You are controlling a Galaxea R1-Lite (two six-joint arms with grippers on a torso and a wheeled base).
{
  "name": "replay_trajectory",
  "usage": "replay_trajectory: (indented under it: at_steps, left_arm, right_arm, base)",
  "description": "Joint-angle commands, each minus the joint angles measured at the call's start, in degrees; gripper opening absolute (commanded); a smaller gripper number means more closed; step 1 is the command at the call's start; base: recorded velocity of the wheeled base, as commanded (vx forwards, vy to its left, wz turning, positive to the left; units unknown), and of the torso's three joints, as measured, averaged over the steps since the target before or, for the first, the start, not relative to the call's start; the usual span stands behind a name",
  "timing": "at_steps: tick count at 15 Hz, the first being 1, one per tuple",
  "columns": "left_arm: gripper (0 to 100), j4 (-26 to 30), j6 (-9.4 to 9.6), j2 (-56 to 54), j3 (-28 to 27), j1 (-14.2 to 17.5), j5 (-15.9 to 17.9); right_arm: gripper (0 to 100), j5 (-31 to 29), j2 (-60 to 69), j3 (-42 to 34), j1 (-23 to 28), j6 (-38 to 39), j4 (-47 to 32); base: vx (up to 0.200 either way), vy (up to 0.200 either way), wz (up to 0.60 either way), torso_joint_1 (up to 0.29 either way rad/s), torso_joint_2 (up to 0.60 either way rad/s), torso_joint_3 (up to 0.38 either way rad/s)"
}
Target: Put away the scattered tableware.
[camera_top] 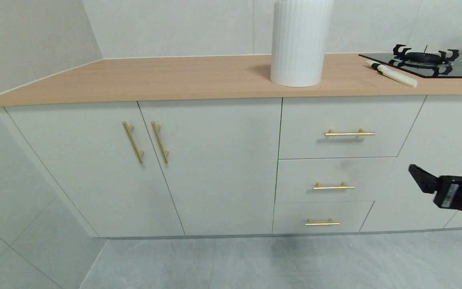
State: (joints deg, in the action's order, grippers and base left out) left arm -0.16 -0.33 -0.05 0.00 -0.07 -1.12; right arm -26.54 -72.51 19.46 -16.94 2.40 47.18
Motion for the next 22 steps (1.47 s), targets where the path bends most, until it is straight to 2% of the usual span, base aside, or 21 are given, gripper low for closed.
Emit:
replay_trajectory:
  at_steps: [1, 2, 3, 4, 5, 8, 10, 14, 16, 18, 19, 21, 22]
  left_arm:
    - [100, 0.0, -0.02, 0.0, 0.0, 0.0, 0.0]
    - [100, 0.0, -0.02, 0.0, 0.0, 0.0, 0.0]
    - [100, 0.0, -0.02, 0.0, 0.0, 0.0, 0.0]
    - [100, 0.0, -0.02, 0.0, 0.0, 0.0, 0.0]
    - [100, 0.0, -0.02, 0.0, 0.0, 0.0, 0.0]
    - [100, 0.0, -0.02, 0.0, 0.0, 0.0, 0.0]
    - [100, 0.0, -0.02, 0.0, 0.0, 0.0, 0.0]
    - [100, 0.0, -0.02, 0.0, 0.0, 0.0, 0.0]
    - [100, 0.0, -0.02, 0.0, 0.0, 0.0, 0.0]
    - [100, 0.0, -0.02, 0.0, 0.0, 0.0, -0.1]
    - [100, 0.0, -0.02, 0.0, 0.0, 0.0, 0.0]
    - [100, 0.0, -0.02, 0.0, 0.0, 0.0, 0.0]
    - [100, 0.0, -0.02, 0.0, 0.0, 0.0, 0.0]
  right_arm:
    - [100, 0.3, 30.0, 0.8, -4.3, -0.4, -29.2]
    - [100, 0.1, 35.2, 3.0, -4.1, -0.4, -38.5]
    - [100, -0.3, 38.0, 4.5, -3.4, -0.4, -44.0]
    - [100, -1.1, 42.9, 7.4, 1.4, -0.6, -54.3]
    - [100, -1.1, 46.5, 8.8, 5.2, -1.2, -59.6]
    - [100, -1.1, 57.3, 9.0, 12.5, -4.5, -65.1]
    - [100, -0.6, 64.3, 6.3, 14.6, -6.1, -66.7]
    - [100, -1.0, 72.5, 3.0, 17.0, -8.0, -66.5]
    - [100, 0.2, 72.4, 2.3, 17.0, -7.1, -65.6]
    - [100, 9.6, 72.5, -1.3, 17.0, -5.8, -62.5]
    - [100, 18.5, 72.5, -7.6, 17.0, -5.0, -55.1]
    - [100, 22.9, 72.4, -17.1, 17.0, -5.1, -41.4]
    - [100, 25.3, 72.4, -19.5, 17.0, -5.0, -37.7]
  base:
    - [0.0, 0.0, 0.0, 0.0, 0.0, 0.0]
    - [0.0, 0.0, 0.0, 0.0, 0.0, 0.0]
    - [0.0, 0.0, 0.0, 0.0, 0.0, 0.0]
    - [0.0, 0.0, 0.0, 0.0, 0.0, 0.0]
    - [0.0, 0.0, 0.0, 0.0, 0.0, 0.0]
    - [0.0, 0.0, 0.0, 0.0, 0.0, 0.0]
    - [0.0, 0.0, 0.0, 0.0, 0.0, 0.0]
    - [0.0, 0.0, 0.0, 0.0, 0.0, 0.0]
    - [0.0, 0.0, 0.0, 0.0, 0.0, 0.0]
    - [0.0, 0.0, 0.0, 0.0, 0.0, 0.0]
    - [0.0, 0.0, 0.0, 0.0, 0.0, 0.0]
    - [0.0, 0.0, 0.0, 0.0, 0.0, 0.0]
    - [0.0, 0.0, 0.0, 0.0, 0.0, 0.0]
